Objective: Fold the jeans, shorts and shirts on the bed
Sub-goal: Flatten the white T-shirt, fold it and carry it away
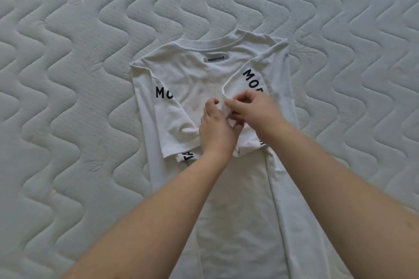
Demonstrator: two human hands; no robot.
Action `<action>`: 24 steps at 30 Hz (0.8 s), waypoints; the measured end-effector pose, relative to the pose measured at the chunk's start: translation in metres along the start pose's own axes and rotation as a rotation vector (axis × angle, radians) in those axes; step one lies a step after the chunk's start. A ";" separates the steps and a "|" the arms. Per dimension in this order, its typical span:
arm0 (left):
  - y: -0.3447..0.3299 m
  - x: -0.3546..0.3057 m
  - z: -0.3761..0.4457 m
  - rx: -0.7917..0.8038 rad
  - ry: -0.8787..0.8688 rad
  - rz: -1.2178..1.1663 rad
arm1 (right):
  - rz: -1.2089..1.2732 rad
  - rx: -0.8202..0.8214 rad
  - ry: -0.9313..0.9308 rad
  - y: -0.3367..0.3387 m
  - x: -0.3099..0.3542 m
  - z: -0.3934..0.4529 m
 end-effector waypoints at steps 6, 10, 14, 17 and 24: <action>0.000 -0.003 -0.010 -0.039 0.007 -0.052 | 0.338 -0.053 -0.019 0.007 -0.028 -0.029; 0.001 -0.007 -0.015 -0.043 -0.146 0.013 | 0.137 -0.223 -0.091 0.024 -0.059 -0.049; -0.002 -0.016 -0.024 -0.038 -0.330 0.178 | 0.057 -0.303 -0.170 0.034 -0.086 -0.060; -0.009 -0.021 -0.032 0.045 -0.484 0.251 | -0.008 -0.331 -0.214 0.043 -0.097 -0.061; -0.017 -0.015 -0.033 0.105 -0.547 0.393 | -0.448 -0.295 -0.324 0.071 -0.088 -0.050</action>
Point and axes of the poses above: each hand's wrist, its own z-axis towards the middle knuckle, its own y-axis out of the back of the hand, x = y × z, the point moved 6 cm from there along z, towards the middle knuckle, and after that the axes turned 6 degrees about x, right-handed, at the moved point
